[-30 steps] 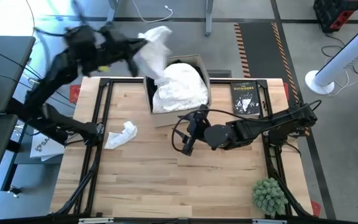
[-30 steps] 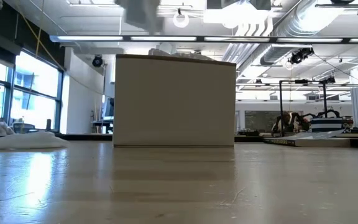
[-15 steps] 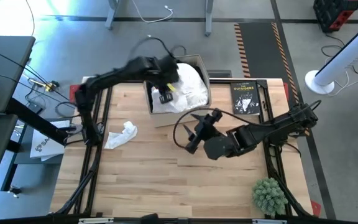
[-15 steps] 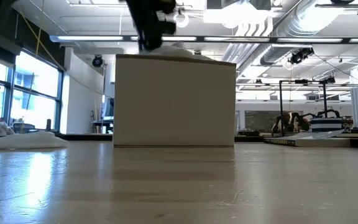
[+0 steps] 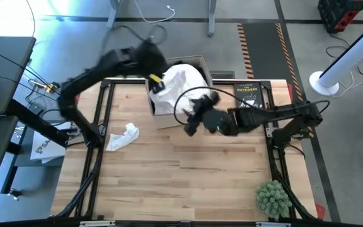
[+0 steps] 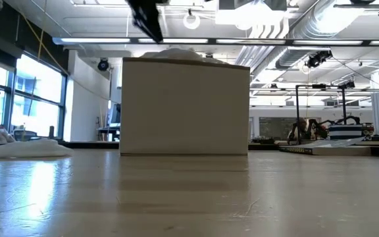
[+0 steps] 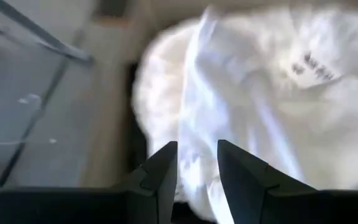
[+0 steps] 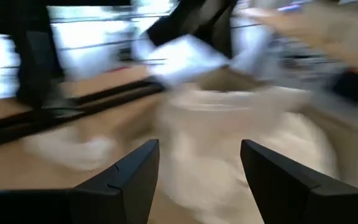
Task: Sort clothes
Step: Put the white shorts into the laundry bin
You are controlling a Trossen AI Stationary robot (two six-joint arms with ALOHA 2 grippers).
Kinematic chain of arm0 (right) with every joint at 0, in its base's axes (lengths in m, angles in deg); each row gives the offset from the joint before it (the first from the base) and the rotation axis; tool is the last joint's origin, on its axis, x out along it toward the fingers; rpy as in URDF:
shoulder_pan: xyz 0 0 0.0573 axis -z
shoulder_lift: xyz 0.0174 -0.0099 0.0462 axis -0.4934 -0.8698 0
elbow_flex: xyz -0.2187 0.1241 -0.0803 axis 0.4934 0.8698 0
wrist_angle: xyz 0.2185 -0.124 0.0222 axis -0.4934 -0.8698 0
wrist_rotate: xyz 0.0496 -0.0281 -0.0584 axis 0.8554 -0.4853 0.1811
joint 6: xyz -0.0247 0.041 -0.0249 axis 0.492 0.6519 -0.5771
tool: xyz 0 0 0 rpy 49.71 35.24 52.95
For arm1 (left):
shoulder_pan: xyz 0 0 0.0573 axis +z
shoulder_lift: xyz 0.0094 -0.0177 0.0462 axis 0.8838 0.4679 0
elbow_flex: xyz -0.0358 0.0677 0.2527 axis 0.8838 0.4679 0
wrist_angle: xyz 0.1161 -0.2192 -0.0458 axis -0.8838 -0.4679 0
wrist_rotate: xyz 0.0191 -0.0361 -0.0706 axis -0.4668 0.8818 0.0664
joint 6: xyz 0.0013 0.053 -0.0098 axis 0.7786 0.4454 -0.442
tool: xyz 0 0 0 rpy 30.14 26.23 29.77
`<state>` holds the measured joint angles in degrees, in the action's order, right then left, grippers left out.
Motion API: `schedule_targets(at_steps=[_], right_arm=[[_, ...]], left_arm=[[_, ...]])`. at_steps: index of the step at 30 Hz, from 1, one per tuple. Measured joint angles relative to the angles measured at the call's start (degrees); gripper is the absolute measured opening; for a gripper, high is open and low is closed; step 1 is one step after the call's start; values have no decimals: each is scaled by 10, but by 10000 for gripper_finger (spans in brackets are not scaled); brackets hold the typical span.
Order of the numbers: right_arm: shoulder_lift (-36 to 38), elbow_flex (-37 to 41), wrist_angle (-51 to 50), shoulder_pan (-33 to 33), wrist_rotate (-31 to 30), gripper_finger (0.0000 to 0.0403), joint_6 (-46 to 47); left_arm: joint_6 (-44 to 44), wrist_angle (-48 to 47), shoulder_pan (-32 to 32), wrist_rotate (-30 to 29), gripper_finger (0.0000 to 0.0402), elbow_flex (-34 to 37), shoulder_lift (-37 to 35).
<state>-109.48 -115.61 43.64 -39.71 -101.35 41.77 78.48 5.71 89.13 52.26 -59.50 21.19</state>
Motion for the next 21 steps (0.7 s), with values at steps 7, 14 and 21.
schedule_targets(at_steps=[7,14,21], right_arm=[[-54,0,170,132,259,224,-82],[-152,0,226,270,450,224,-23],[-212,-6,80,337,439,224,-13]], left_arm=[[-48,-22,0,-11,115,0,-146],[-87,-61,-7,-11,115,28,-245],[-142,-67,-25,-11,115,147,-337]])
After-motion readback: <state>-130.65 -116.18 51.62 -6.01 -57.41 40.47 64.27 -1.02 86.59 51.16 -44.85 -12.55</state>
